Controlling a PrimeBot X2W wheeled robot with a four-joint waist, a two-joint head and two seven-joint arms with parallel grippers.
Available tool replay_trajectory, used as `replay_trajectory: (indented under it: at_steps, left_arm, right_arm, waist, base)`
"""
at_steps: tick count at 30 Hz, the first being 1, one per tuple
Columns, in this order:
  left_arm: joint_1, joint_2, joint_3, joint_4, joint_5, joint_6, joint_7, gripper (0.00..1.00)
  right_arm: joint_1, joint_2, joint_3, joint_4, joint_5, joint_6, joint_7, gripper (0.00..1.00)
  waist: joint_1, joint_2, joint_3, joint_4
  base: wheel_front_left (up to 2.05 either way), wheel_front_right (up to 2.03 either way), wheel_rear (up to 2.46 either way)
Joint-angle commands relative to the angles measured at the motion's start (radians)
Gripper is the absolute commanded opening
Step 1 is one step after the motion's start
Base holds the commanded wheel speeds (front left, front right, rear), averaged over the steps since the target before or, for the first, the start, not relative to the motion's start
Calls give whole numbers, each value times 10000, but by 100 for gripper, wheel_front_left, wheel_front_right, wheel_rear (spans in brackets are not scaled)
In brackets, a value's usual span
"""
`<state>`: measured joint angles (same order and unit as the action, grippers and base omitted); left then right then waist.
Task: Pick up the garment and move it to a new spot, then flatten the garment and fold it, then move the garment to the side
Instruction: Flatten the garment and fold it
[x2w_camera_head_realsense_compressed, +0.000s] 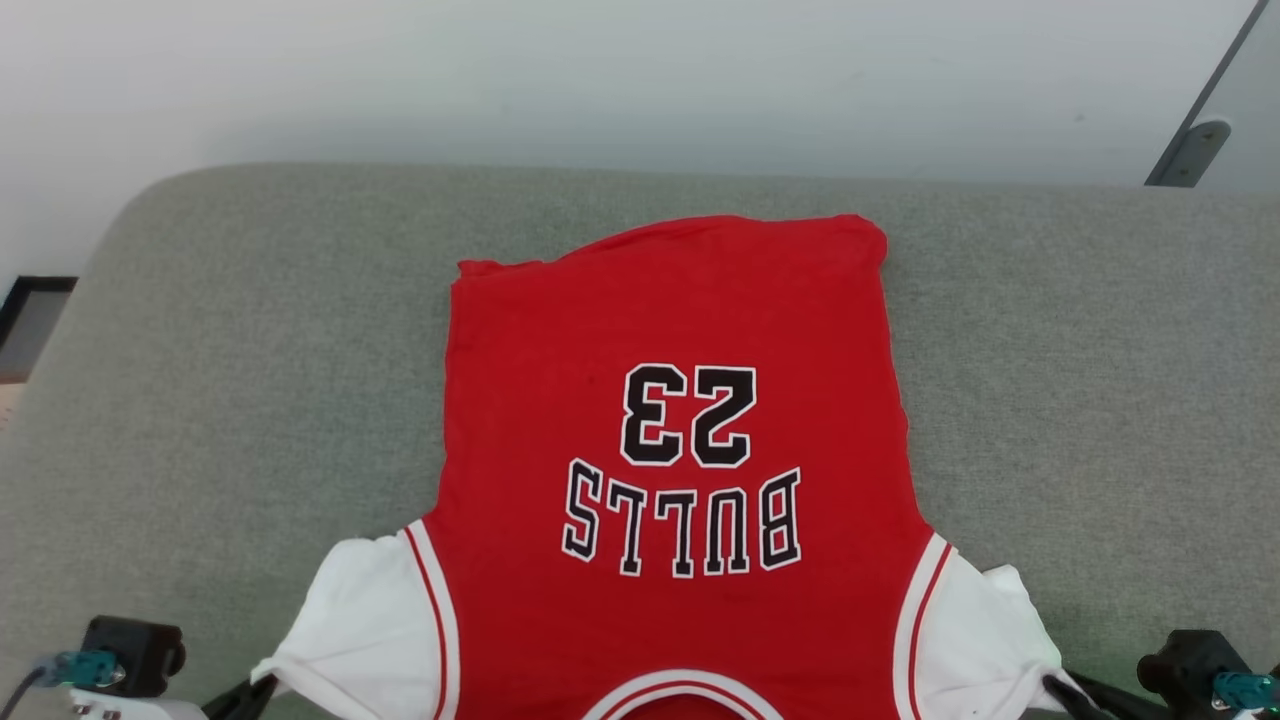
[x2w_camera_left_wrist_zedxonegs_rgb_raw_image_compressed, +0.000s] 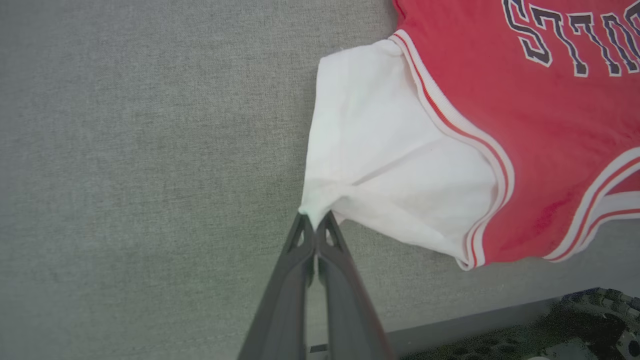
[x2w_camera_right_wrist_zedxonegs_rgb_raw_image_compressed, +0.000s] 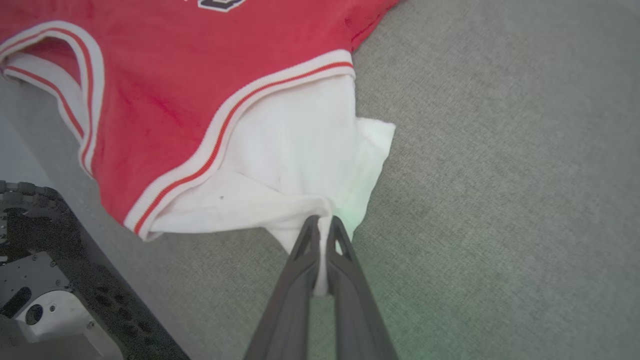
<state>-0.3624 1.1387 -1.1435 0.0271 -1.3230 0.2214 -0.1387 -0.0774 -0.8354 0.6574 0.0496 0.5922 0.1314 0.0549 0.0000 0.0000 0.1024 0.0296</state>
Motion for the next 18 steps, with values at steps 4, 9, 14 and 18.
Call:
replay_trajectory:
  at_steps: [4, 9, 14, 18]
  left_arm:
    - [148, -237, 28, 130, -130, -112, -130, 0]
    - [0, -471, 73, 165, -116, -264, -190, 0]
    - [-206, -584, 188, 75, -53, -281, -298, 0]
    - [-379, -695, 230, -73, 136, -301, -355, 0]
  right_arm:
    - [60, 218, 28, 146, 388, -15, 238, 0]
    - [-201, 414, -332, 246, 654, -15, 613, 100]
    - [-498, 350, -969, -374, 982, -15, 1267, 100]
    - [-817, 457, -1876, -987, 1017, -15, 1854, 100]
  waist:
    - [0, 0, 215, -4]
    - [0, 0, 450, 38]
    - [0, 0, 774, 148]
    - [0, 0, 1098, 270]
  base:
    - [0, 0, 0]
    - [0, 0, 0]
    - [0, 0, 0]
    - [0, 0, 0]
